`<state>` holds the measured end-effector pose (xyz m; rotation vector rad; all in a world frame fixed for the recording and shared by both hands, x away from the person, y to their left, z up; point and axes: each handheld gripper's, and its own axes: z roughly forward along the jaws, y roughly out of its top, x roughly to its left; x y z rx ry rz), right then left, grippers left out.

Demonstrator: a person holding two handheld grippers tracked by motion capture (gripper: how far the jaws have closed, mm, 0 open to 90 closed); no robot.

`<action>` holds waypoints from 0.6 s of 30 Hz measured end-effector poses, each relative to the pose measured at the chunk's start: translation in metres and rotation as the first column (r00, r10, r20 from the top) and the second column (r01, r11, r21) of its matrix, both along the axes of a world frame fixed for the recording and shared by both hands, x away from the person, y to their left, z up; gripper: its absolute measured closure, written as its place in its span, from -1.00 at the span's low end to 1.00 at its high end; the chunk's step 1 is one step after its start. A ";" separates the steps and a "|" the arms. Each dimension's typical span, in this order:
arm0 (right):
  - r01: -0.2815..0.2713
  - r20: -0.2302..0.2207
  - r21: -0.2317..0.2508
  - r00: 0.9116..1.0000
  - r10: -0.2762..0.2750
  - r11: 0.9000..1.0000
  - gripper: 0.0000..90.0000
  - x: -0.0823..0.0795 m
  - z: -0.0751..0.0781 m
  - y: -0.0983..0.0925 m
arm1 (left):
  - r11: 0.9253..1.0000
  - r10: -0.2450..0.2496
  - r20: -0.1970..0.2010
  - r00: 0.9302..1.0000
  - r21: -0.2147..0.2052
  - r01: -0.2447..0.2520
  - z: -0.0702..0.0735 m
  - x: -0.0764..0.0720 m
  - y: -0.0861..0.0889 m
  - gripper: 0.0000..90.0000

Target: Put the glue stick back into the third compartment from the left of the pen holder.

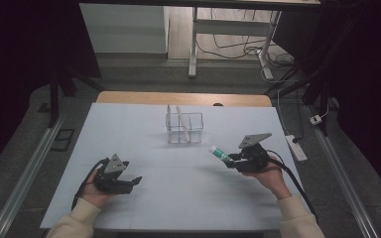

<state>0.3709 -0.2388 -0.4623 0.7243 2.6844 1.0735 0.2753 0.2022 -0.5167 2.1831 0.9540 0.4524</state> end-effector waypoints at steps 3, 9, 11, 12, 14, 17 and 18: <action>-0.010 0.003 0.005 1.000 0.010 1.000 0.43 -0.001 0.000 0.006 | 1.000 -0.005 0.004 1.000 -0.001 0.005 0.001 0.001 -0.002 -0.42; -0.026 -0.003 0.011 1.000 0.026 1.000 0.43 -0.002 -0.001 0.020 | 1.000 -0.021 0.007 1.000 0.000 0.021 0.004 0.001 -0.007 -0.42; -0.033 -0.002 0.014 0.999 0.033 0.999 0.43 -0.002 -0.002 0.024 | 1.000 -0.027 0.007 1.000 0.000 0.027 0.005 0.001 -0.009 -0.42; -0.035 -0.001 0.017 0.999 0.035 0.999 0.43 -0.002 -0.001 0.026 | 1.000 -0.029 0.009 1.000 0.001 0.029 0.005 0.001 -0.010 -0.42; -0.042 0.000 0.022 0.999 0.042 0.999 0.43 -0.003 -0.002 0.031 | 0.999 -0.033 0.011 0.999 0.001 0.033 0.007 0.001 -0.011 -0.42; -0.052 0.000 0.020 0.999 0.052 0.998 0.43 -0.003 -0.002 0.039 | 0.999 -0.038 0.014 0.999 -0.004 0.038 0.008 0.001 -0.013 -0.42; -0.059 0.001 0.016 0.998 0.059 0.998 0.43 -0.003 -0.003 0.043 | 0.999 -0.039 0.014 0.999 -0.004 0.040 0.009 0.001 -0.014 -0.43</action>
